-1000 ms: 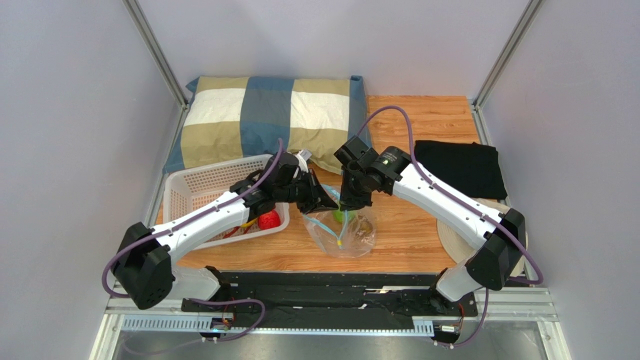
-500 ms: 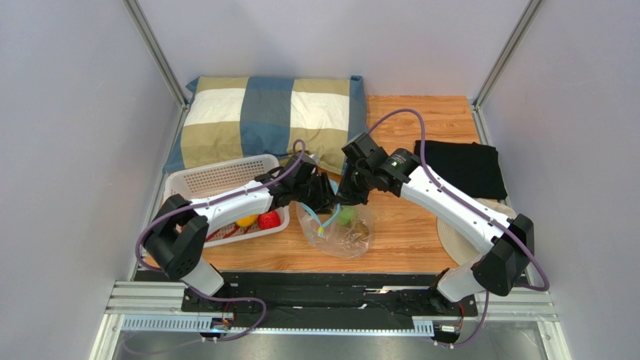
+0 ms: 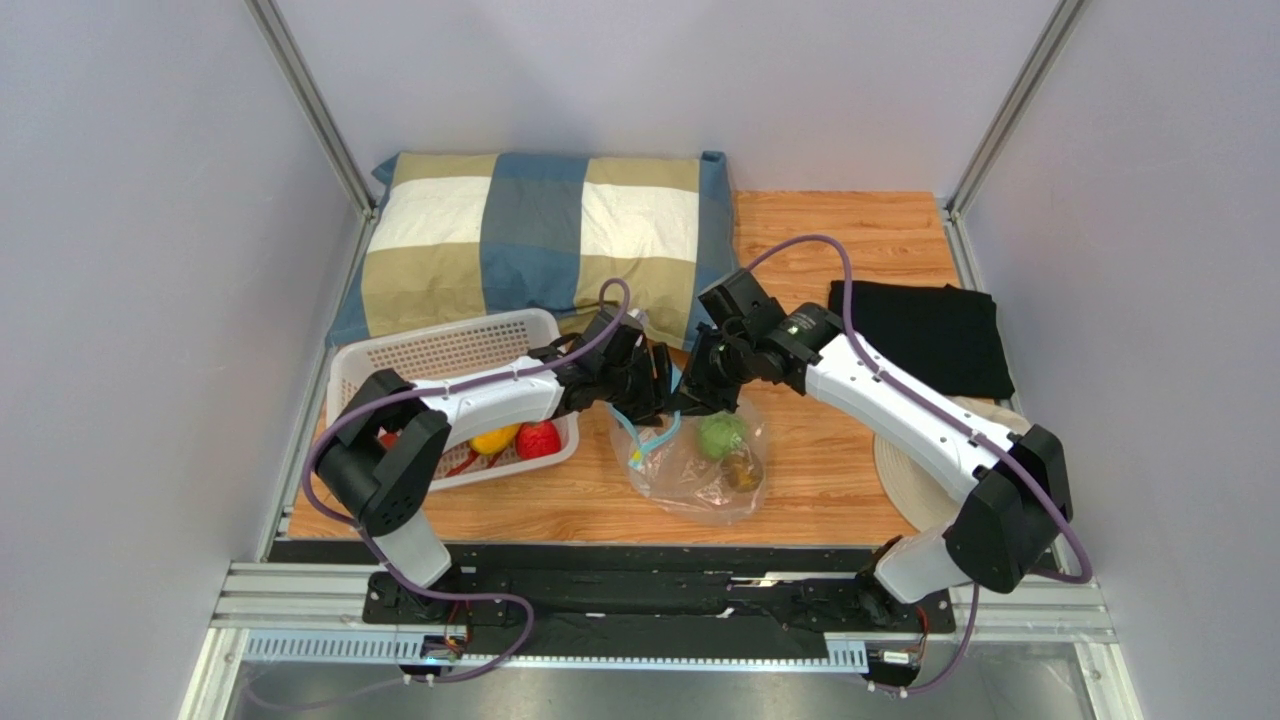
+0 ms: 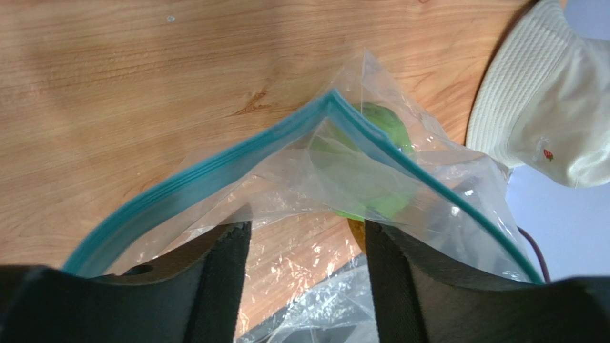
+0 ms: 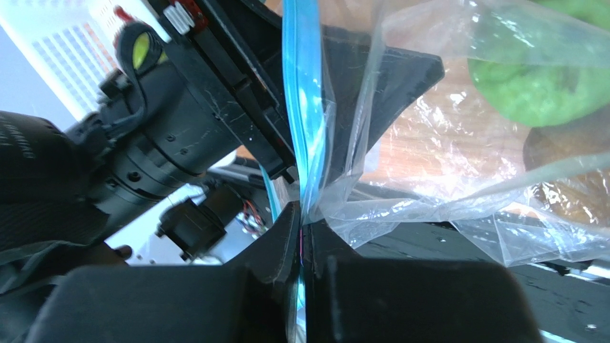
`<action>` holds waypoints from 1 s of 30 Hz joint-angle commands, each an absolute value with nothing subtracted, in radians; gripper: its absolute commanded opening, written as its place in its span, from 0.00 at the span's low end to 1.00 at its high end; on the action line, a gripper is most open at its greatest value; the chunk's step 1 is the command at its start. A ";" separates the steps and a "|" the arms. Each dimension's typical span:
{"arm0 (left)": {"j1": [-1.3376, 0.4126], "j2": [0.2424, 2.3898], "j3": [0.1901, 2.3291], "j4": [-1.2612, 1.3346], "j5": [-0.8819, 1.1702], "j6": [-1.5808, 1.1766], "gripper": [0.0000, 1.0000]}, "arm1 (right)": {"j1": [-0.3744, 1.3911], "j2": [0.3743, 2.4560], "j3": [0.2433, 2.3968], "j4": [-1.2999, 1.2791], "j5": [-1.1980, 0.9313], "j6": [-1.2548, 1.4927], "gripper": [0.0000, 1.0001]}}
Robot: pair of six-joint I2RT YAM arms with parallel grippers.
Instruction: Open the zip-top bag and remove the fake food
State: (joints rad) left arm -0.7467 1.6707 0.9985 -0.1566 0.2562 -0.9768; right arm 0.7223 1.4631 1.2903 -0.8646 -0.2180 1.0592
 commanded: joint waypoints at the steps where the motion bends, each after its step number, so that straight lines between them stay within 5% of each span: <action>1: -0.752 1.661 1.008 -0.113 0.290 -0.939 0.61 | 0.686 1.433 1.281 -0.839 -0.337 0.902 0.26; 4: -0.752 1.666 1.022 -0.146 0.304 -0.923 0.47 | 0.628 1.353 1.259 -0.870 -0.284 0.829 0.53; 6: -0.752 1.666 1.025 -0.155 0.324 -0.917 0.38 | 0.546 1.280 1.236 -0.902 -0.255 0.784 0.55; 13: -0.759 1.647 1.017 -0.178 0.425 -0.902 0.25 | 0.223 1.203 1.138 -0.940 -0.244 0.664 0.51; 17: -0.767 1.670 1.012 -0.166 0.478 -0.899 0.19 | 0.189 1.311 1.089 -0.882 -0.259 0.641 0.29; 21: -0.769 1.752 1.032 -0.152 0.555 -0.908 0.13 | 0.187 1.423 1.074 -0.807 -0.161 0.595 0.23; 25: -0.775 1.799 1.043 -0.109 0.588 -0.922 0.14 | 0.187 1.534 1.101 -0.784 -0.110 0.526 0.22; 30: -0.775 1.856 1.063 -0.056 0.600 -0.926 0.31 | 0.212 1.603 1.040 -0.686 -0.219 0.546 0.22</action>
State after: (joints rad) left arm -0.7677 1.8378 1.0168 -0.1390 0.5549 -0.9218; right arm 0.1898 1.5711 1.0634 -0.7986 -0.1669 0.5686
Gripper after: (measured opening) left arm 0.246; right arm 0.218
